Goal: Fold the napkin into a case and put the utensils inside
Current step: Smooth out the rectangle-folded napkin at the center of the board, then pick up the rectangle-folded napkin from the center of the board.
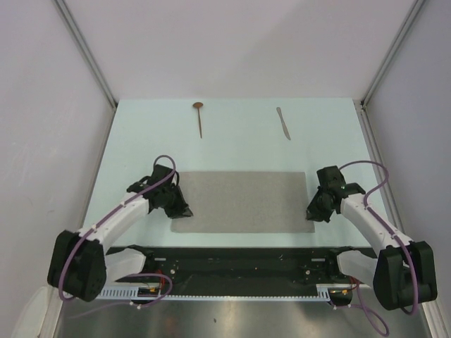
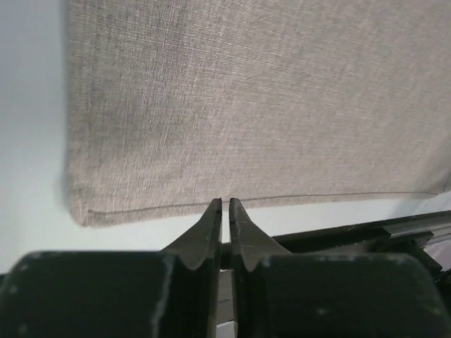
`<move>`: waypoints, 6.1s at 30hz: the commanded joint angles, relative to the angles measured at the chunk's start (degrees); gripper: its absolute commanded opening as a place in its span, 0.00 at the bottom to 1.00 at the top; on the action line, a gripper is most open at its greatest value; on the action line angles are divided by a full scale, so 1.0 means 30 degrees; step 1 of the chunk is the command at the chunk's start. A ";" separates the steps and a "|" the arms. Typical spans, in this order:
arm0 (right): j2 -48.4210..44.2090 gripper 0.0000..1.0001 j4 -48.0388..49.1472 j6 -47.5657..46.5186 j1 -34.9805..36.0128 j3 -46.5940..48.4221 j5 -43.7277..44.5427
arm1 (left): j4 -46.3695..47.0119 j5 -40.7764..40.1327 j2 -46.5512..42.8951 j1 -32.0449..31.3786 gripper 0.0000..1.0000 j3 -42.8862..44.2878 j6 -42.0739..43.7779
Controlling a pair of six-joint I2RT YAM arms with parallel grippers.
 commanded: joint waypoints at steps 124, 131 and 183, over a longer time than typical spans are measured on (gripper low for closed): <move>1.5605 0.48 2.4781 -0.0420 -0.5249 0.2172 -1.5666 | 1.2401 0.3157 1.4057 -0.5517 0.20 0.9426 -0.1683; 1.7362 0.48 2.3800 0.0513 -0.5804 0.3350 -1.5019 | 1.2460 0.3478 1.0720 -0.5576 0.22 0.5417 -0.0803; 0.8081 0.26 0.7161 -0.6134 0.2279 0.2121 0.1854 | 0.4195 0.2336 0.0634 -0.1299 0.68 0.3420 0.4414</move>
